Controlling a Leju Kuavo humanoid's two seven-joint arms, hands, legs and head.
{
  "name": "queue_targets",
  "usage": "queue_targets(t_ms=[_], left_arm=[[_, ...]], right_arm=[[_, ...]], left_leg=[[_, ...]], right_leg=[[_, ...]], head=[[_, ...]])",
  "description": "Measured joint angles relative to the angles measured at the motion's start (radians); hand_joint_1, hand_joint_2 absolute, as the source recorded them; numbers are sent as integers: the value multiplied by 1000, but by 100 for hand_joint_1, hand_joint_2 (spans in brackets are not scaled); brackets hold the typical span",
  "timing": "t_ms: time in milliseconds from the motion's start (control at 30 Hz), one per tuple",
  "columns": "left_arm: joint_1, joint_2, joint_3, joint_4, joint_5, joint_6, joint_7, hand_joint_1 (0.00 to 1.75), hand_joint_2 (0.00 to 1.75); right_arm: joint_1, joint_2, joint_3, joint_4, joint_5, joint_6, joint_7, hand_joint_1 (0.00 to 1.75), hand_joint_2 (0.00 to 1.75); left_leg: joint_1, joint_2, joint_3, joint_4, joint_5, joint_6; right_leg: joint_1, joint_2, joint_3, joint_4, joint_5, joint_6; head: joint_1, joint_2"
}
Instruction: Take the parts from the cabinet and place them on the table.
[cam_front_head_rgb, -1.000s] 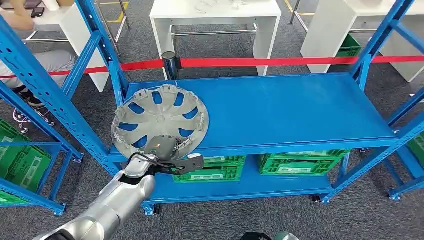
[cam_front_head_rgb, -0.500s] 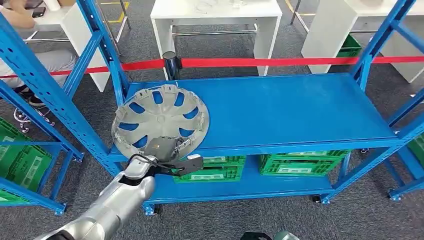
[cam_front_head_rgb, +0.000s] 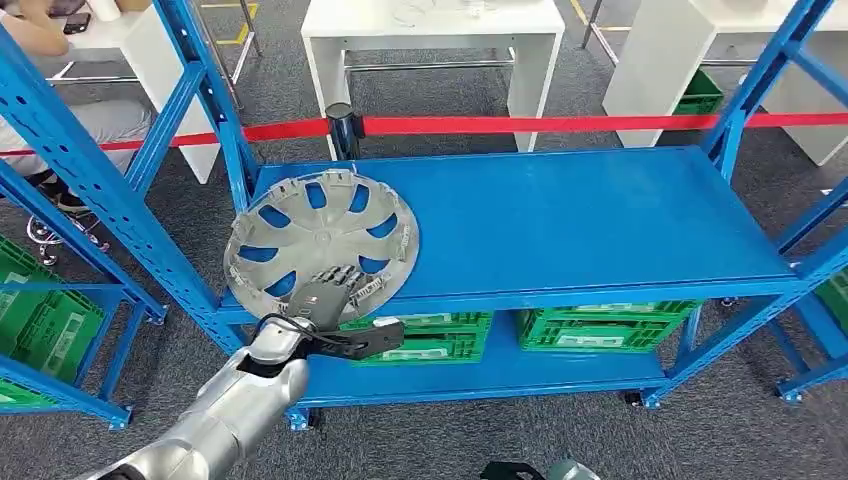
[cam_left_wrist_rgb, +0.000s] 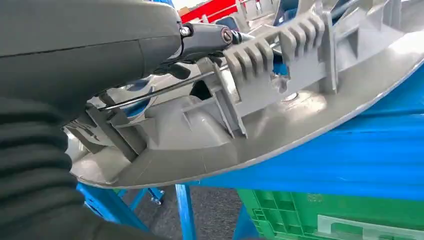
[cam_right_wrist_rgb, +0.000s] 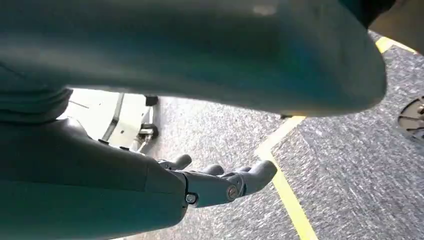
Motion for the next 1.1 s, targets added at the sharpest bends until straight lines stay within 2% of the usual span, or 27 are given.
queue_targets(t_ms=[700, 833, 867, 900, 933, 1000, 1100], left_arm=[[-1, 0, -6, 0, -13, -11, -1, 0, 0], [2, 0, -8, 0, -24, 16, -1, 0, 0], [4, 0, -8, 0, -25, 24, -1, 0, 175], [6, 0, -8, 0, -26, 39, -1, 0, 175], [9, 0, -8, 0, -27, 51, 0, 0, 0], [15, 0, -10, 2, -37, 72, 7, 0, 0], [16, 2, -20, 4, -55, 72, 24, 0, 0]], right_arm=[[0, 0, -2, 0, 1, 0, 3, 0, 0], [0, 0, -9, 0, 1, 0, 0, 0, 0], [0, 0, -10, 0, 1, 0, 0, 0, 0], [1, 0, -14, 0, 1, 0, -3, 0, 0], [1, 0, -16, 0, 1, 0, -3, 0, 0], [1, 0, -18, 0, 1, 0, -1, 0, 0], [1, 0, -23, 0, 5, 0, 0, 0, 0]], left_leg=[[0, 0, 0, 0, -1, 1], [0, 0, 0, 0, -1, 1], [0, 0, 0, 0, -1, 1], [0, 0, -1, 0, -1, 1], [0, 0, -1, 0, -1, 1], [0, 0, -1, 0, -1, 1], [0, 0, -1, 0, -1, 1]], right_leg=[[0, 0, 0, 0, 0, 0], [0, 0, 0, 0, 0, 0], [0, 0, 0, 0, 0, 0], [0, 0, 0, 0, 0, 0], [0, 0, -1, 0, 0, 0], [0, 0, -1, 0, -1, 0], [0, 0, -1, 0, -1, 0]], head=[[0, 0], [0, 0], [0, 0], [0, 0], [0, 0], [0, 0], [0, 0]])
